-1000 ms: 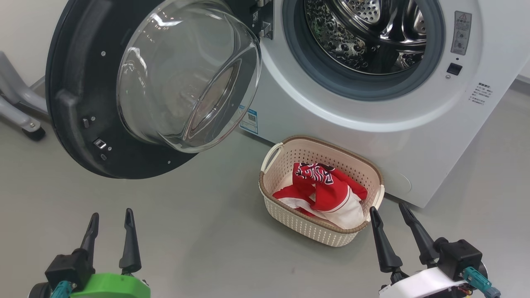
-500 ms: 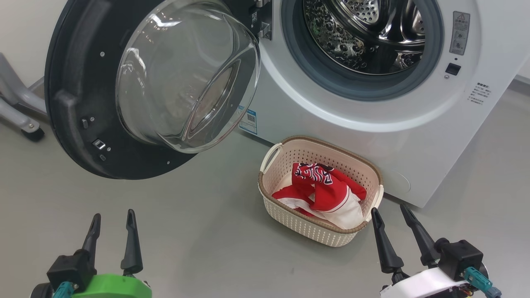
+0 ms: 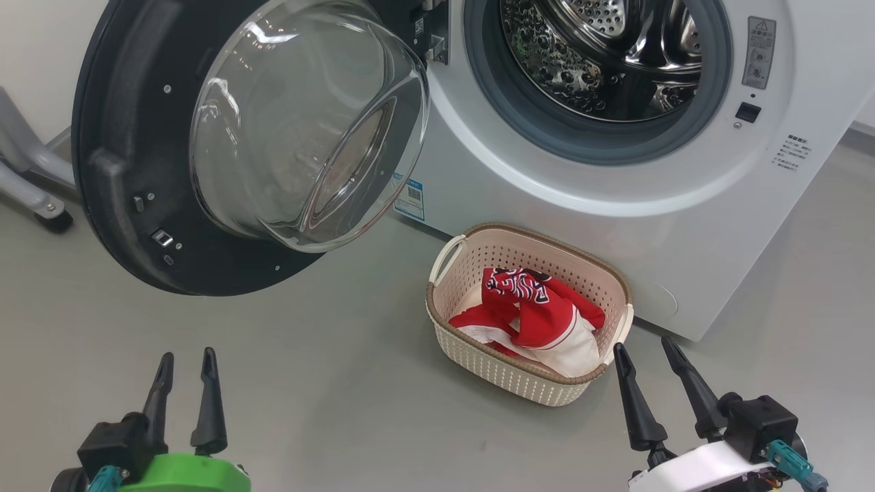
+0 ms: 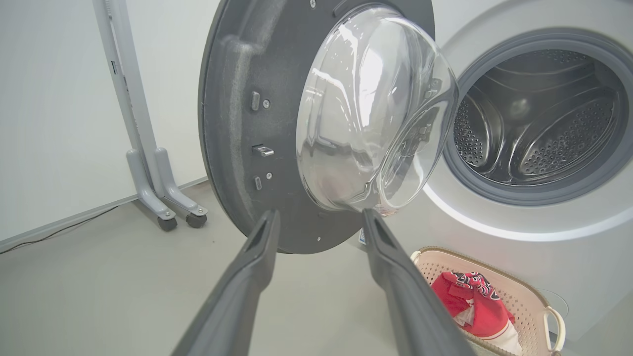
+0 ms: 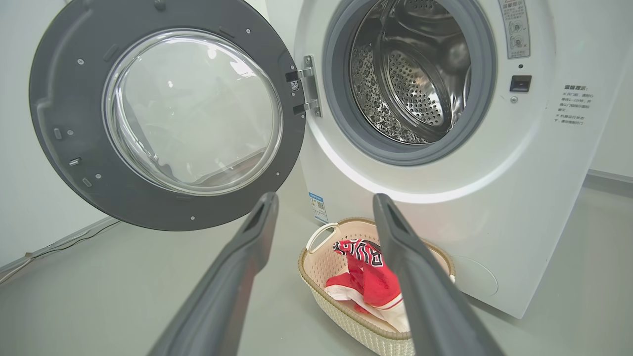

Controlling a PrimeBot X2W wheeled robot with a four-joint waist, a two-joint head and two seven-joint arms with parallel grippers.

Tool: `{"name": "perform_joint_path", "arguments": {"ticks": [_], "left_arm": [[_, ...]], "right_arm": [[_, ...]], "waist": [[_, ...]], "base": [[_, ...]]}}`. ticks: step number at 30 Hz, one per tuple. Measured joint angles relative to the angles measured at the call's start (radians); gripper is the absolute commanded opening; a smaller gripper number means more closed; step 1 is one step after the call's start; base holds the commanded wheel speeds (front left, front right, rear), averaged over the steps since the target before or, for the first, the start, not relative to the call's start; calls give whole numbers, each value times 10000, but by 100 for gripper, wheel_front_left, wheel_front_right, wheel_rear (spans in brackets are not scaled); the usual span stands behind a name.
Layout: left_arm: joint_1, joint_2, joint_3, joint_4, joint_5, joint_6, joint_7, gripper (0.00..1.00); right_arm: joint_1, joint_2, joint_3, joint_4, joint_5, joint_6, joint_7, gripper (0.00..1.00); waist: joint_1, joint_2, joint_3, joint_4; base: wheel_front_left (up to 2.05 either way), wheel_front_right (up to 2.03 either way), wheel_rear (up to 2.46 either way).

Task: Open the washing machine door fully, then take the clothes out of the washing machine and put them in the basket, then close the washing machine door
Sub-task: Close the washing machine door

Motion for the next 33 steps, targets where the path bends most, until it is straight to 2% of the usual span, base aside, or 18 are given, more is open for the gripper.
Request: {"name": "perform_joint_path", "arguments": {"ticks": [1,2,17,22,27,33], "left_arm": [[0,0,0,0,0,-2,0,27],[0,0,-2,2,0,-2,0,0],[-23,48,96,-167,201,-117,0,0],[-551,550,679,-635,167,-205,0,0],[-1348,1371,1864,-1149,-190,-230,-2,0],[-2666,2293,3394,-1312,-1480,-307,77,0]], "right_arm": [[-2,0,0,2,0,0,0,100],[-3,0,0,4,0,0,0,100],[-6,-12,-27,-46,-2,0,0,100],[-10,-104,6,-263,-58,-8,0,100],[-197,-96,267,-443,-228,-6,84,100],[-419,-330,305,-625,-447,-6,259,100]], "waist": [[0,0,1,-1],[0,0,1,-1],[0,0,102,-31],[0,0,359,-50],[0,0,672,-198],[0,0,1131,-551]], "base": [[0,0,0],[0,0,0],[0,0,0],[0,0,0],[0,0,0],[0,0,0]]}}
